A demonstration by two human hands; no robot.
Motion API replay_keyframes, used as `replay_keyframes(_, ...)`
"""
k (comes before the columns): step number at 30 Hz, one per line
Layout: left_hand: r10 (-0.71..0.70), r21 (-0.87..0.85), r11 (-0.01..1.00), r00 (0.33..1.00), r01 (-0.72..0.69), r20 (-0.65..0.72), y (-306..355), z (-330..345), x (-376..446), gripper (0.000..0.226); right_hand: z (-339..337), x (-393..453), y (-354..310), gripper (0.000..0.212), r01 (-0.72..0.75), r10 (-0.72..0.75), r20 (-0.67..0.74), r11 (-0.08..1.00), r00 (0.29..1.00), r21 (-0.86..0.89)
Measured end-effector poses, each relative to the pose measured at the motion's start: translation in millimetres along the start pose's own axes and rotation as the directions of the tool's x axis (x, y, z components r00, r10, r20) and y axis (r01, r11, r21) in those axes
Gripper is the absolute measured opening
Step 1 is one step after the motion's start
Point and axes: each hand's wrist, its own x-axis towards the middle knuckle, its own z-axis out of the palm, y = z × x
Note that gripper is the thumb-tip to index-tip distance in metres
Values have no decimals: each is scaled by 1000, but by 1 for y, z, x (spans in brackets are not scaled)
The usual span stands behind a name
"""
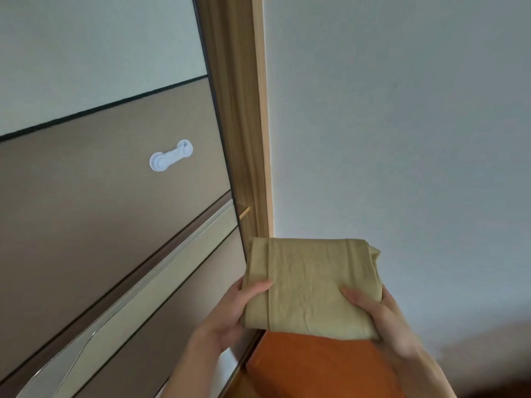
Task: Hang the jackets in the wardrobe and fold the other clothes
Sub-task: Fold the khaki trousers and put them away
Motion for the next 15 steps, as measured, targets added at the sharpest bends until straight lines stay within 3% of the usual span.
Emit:
replay_keyframes(5,54,-5,999,998,-54,18,24,-31,44,61,30,40,3,78,16,-15,-39,999,999,33)
replay_keyframes(9,-41,-211,977,997,26,-65,32,-54,89,85,43,57,-6,75,36,-33,-63,998,997,58)
replay_keyframes(12,-70,-291,956,990,32,-120,50,-61,118,71,44,68,-15,75,61,-56,-85,996,995,65)
replay_keyframes(13,-67,-231,973,986,31,-150,59,-61,129,57,42,71,-18,74,63,-57,-90,996,994,64)
replay_keyframes(15,41,137,990,973,-10,-226,76,-63,151,24,38,77,-25,73,76,-67,-111,994,992,75)
